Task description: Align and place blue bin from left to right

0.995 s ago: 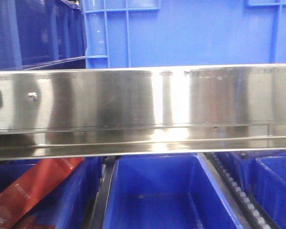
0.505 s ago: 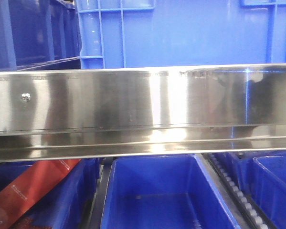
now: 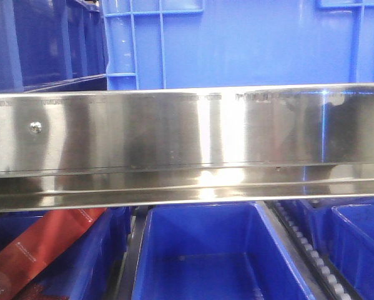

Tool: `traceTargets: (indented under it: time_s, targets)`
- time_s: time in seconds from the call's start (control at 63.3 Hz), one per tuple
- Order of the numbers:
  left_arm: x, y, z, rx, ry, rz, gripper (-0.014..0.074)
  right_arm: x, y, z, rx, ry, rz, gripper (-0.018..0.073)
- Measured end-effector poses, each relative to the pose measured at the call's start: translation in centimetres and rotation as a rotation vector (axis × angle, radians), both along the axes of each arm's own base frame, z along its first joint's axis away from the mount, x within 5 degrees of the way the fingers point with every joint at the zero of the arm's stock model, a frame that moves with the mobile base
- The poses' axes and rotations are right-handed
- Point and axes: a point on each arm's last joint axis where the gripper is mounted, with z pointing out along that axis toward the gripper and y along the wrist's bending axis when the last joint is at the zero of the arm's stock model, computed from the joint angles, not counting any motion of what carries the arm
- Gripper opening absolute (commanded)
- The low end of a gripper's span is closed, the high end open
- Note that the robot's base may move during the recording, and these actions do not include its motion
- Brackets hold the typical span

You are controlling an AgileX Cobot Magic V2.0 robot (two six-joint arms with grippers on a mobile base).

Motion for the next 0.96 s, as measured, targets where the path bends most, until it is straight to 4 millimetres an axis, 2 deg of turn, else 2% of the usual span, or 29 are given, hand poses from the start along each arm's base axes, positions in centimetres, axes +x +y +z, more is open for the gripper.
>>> traceTargets:
  time_s: [0.963]
  targets:
    - [-0.01, -0.01, 0.08, 0.0, -0.009, -0.001, 0.0001, 0.0, 0.0, 0.0, -0.002, 0.0, 0.0, -0.007]
